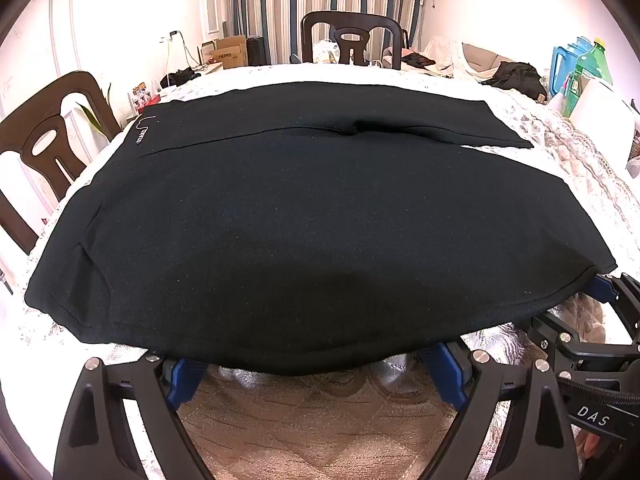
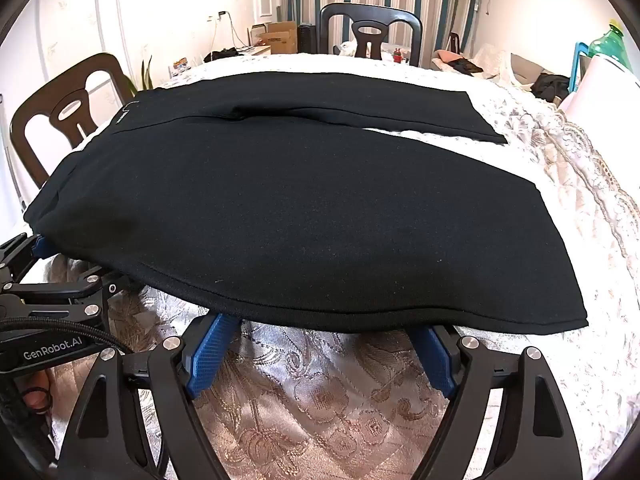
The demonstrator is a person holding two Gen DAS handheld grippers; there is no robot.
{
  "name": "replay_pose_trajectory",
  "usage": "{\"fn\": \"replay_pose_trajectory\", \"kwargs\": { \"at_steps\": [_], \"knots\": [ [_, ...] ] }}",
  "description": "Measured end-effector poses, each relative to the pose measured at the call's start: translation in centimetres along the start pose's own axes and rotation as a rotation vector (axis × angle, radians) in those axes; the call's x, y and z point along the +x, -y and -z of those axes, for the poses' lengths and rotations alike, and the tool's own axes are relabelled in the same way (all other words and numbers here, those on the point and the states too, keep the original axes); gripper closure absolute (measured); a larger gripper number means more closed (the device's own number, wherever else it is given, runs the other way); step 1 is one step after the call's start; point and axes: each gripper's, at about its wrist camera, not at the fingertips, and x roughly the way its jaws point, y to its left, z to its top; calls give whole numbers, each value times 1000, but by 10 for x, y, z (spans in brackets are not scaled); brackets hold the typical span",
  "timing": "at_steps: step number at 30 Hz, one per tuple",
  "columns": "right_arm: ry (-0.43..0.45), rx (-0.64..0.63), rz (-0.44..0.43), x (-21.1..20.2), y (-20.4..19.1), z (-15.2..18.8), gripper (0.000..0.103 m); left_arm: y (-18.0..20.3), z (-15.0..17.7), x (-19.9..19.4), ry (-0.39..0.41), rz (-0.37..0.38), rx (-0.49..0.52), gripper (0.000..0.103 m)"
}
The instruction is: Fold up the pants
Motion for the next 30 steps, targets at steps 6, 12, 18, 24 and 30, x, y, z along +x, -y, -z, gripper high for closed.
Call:
{"fn": "replay_pose_trajectory", "kwargs": {
  "at_steps": [6,12,18,24,30],
  "knots": [
    [0,0,0,0,0,0,21,0,0,0,1,-1,0,10],
    [-1,-1,1,0,0,0,21,-1,0,1,4,-2,-1,10],
    [2,-5,-8,-4,-3,4,21,-1,4,-3,-3,2,2,10],
    [5,-8,-24,-7,-7,7,21,-7,7,-8,-6,4,-25,10],
    [8,-14,-24,-3,-8,4,21,-5,8,-6,7,-14,-26,10]
  ]
}}
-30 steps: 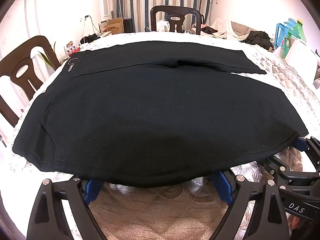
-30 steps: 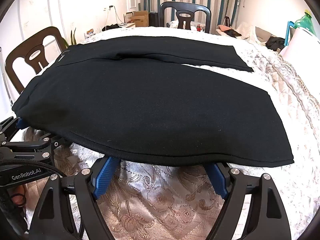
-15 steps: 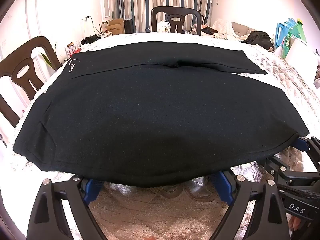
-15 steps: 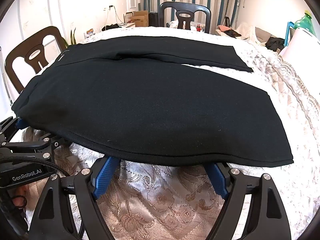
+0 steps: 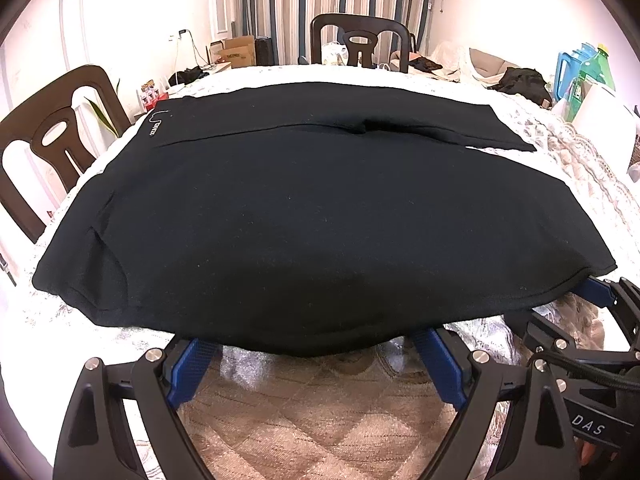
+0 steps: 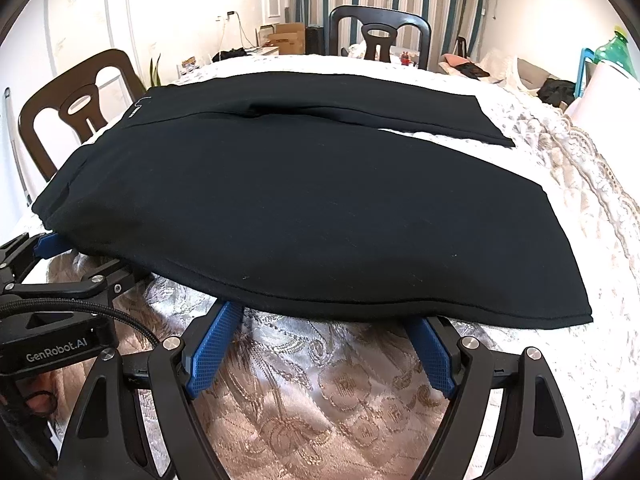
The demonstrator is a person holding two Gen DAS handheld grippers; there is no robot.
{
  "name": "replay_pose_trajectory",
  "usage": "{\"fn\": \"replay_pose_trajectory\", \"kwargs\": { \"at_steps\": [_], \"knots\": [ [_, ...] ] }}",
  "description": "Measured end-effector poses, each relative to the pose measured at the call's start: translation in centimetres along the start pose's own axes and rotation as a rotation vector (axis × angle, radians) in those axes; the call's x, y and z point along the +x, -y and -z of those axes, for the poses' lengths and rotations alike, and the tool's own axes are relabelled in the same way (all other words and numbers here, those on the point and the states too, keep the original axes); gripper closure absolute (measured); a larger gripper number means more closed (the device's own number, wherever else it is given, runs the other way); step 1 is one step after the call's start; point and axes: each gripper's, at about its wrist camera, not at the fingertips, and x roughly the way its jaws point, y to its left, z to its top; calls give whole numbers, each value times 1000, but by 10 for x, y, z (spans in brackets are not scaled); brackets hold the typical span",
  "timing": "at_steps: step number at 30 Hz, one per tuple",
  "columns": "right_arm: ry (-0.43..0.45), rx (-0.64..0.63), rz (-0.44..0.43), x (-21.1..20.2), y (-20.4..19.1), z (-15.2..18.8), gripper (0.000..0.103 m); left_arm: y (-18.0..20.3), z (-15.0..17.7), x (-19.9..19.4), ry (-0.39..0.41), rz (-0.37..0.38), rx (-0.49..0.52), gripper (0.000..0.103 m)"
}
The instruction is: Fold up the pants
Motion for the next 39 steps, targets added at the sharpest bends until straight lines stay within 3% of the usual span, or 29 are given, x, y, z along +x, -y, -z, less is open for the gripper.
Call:
{"fn": "replay_pose_trajectory", "kwargs": {
  "at_steps": [39],
  "knots": [
    [6,2,-4,-2,2,3,21,0,2,-1,10,-6,-1,10]
  ]
}}
